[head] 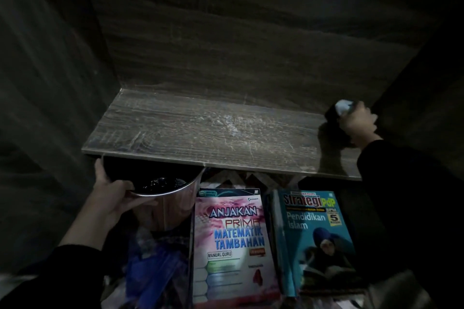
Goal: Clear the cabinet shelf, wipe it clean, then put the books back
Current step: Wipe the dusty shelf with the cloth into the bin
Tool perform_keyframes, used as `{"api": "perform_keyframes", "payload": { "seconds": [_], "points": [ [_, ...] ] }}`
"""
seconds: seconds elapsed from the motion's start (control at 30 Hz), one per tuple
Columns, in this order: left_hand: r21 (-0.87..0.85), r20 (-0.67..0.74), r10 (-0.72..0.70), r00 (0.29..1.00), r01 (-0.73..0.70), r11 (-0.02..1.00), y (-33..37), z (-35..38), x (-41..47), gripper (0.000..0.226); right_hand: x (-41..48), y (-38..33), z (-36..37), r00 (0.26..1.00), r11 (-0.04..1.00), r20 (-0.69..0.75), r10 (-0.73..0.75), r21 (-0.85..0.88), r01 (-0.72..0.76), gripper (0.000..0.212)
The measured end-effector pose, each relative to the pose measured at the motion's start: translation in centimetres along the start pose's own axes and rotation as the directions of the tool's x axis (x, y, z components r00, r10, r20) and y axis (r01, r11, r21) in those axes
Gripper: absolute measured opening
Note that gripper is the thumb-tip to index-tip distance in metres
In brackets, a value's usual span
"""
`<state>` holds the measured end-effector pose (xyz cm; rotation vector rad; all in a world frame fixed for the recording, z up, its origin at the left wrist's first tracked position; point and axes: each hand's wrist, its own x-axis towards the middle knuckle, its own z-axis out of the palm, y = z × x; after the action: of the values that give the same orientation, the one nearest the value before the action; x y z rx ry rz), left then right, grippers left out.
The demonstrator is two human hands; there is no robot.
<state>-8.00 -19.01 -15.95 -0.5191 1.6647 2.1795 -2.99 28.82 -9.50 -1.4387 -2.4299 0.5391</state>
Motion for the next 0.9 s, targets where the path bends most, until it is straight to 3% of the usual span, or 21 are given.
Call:
{"api": "perform_keyframes", "payload": {
  "seconds": [0.1,0.23,0.4,0.47,0.6,0.7,0.8,0.9],
  "points": [
    [0.005,0.011,0.011,1.0,-0.011,1.0,0.1,0.1,-0.2,0.073,1.4,1.0,0.7,0.976,0.979,0.216,-0.027,-0.194,0.07,0.06],
    [-0.003,0.014,0.015,1.0,-0.015,1.0,0.2,0.3,-0.3,0.079,3.3,1.9,3.2,0.97,0.967,0.232,-0.075,-0.222,0.128,0.054],
    [0.009,0.006,0.025,1.0,-0.025,1.0,0.2,0.5,-0.3,0.079,-3.3,-4.0,3.6,0.986,0.983,0.144,-0.088,-0.148,0.109,0.044],
    [0.01,0.005,0.023,1.0,-0.023,1.0,0.3,0.6,-0.3,0.078,-5.3,-6.3,5.2,0.98,0.979,0.128,-0.154,-0.114,0.169,0.043],
    [0.012,0.012,0.006,1.0,-0.006,1.0,0.2,0.4,-0.3,0.078,-8.6,-10.0,7.3,0.882,0.891,0.21,-0.422,-0.082,0.446,0.043],
    [-0.006,0.013,0.015,1.0,-0.015,1.0,0.0,0.1,-0.1,0.084,-8.6,-10.1,6.6,0.801,0.841,0.257,-0.54,0.212,0.498,0.045],
    [-0.023,0.027,0.005,1.0,-0.005,1.0,0.0,-0.3,0.1,0.089,-7.1,-7.7,4.6,0.891,0.852,0.121,-0.438,0.372,0.368,0.051],
    [-0.022,0.035,0.01,0.999,-0.009,1.0,0.0,-0.3,0.1,0.089,-5.0,-4.7,3.6,0.969,0.933,-0.034,-0.245,0.263,0.245,0.041]
  ]
}}
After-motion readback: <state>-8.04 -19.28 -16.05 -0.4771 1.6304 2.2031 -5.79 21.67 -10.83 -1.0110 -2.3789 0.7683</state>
